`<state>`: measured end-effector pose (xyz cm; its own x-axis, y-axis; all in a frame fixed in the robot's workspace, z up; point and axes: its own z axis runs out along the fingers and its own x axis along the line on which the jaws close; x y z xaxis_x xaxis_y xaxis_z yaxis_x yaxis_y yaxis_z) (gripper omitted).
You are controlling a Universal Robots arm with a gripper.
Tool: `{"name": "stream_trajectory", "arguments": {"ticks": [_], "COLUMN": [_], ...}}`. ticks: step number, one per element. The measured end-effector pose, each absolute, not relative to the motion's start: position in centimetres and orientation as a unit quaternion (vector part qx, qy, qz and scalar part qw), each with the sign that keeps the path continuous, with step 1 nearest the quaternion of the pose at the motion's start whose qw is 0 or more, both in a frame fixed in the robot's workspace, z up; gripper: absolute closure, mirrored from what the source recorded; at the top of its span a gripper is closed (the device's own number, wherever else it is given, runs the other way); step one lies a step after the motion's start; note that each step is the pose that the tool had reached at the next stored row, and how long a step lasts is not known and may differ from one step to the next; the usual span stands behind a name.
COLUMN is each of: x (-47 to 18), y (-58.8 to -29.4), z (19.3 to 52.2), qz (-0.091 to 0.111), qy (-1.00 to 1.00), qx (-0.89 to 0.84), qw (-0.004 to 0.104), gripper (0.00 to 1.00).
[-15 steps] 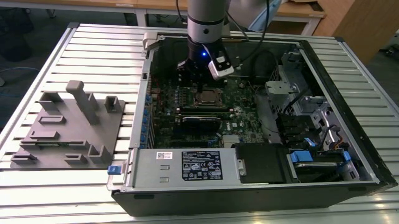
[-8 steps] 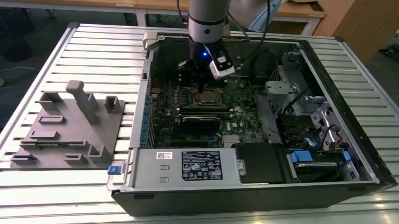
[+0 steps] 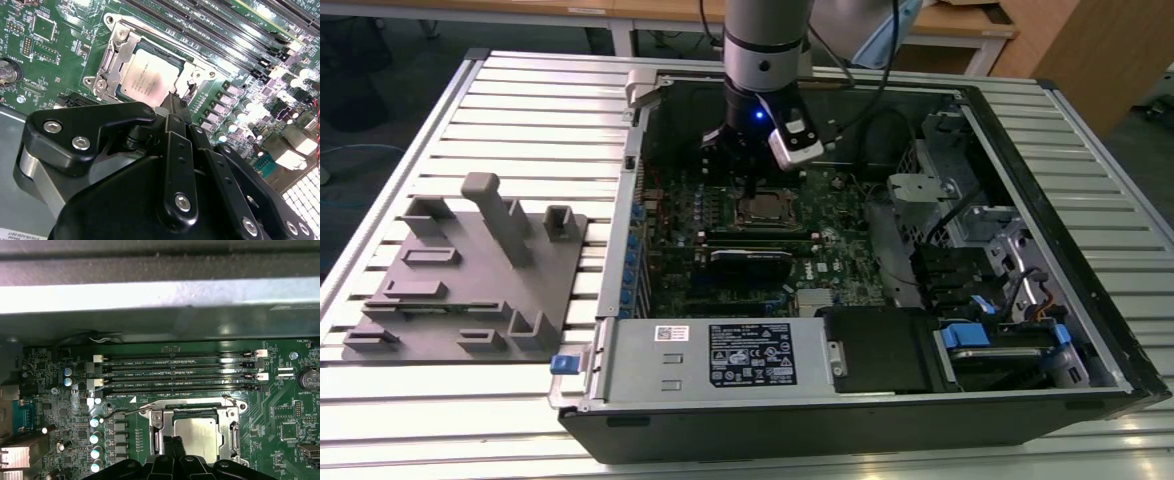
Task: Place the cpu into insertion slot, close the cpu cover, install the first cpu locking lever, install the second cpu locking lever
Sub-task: 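Close the cpu cover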
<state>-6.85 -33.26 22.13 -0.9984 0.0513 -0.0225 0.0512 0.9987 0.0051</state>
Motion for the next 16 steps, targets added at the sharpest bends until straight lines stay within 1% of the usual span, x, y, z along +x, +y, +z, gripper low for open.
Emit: {"name": "stream_trajectory", "arguments": {"ticks": [16], "x": [-5.6], "y": [-33.3], "z": [22.3], "qz": [0.002], "qy": [1.0], "qx": [0.026], "qw": [0.011], "gripper": [0.9]}}
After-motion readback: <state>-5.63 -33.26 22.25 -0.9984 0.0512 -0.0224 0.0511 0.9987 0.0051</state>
